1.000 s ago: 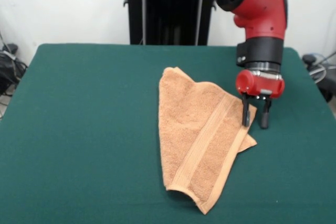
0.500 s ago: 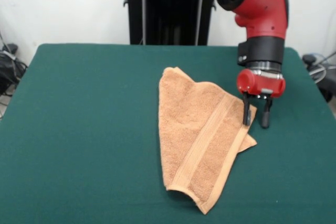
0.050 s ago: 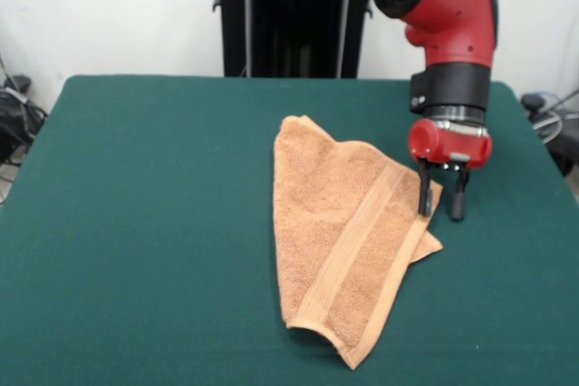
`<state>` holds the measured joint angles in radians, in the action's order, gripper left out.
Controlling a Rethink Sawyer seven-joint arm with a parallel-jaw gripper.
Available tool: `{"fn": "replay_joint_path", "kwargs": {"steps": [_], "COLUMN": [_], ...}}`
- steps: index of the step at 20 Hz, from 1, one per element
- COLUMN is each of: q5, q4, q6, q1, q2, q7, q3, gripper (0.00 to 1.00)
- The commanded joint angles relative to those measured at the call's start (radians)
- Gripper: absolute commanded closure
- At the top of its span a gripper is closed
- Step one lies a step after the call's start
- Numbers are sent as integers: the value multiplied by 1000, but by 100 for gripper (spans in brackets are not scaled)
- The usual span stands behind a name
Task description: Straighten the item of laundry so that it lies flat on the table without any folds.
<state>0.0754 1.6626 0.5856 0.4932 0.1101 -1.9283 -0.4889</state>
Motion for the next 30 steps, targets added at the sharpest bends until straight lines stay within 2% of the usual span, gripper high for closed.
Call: {"fn": "replay_joint_path", "kwargs": {"steps": [1, 11, 16, 24, 30], "q5": [55, 107, 169, 116, 148], "q4": [104, 115, 109, 147, 163], "q6": [-67, -66, -43, -41, -53], "q1": [14, -17, -73, -31, -47], "q2": [-132, -122, -117, -98, -73], "q7": [-164, -156, -175, -152, -145], "q3": [223, 226, 269, 222, 222], "gripper": [0, 0, 0, 0, 0]}}
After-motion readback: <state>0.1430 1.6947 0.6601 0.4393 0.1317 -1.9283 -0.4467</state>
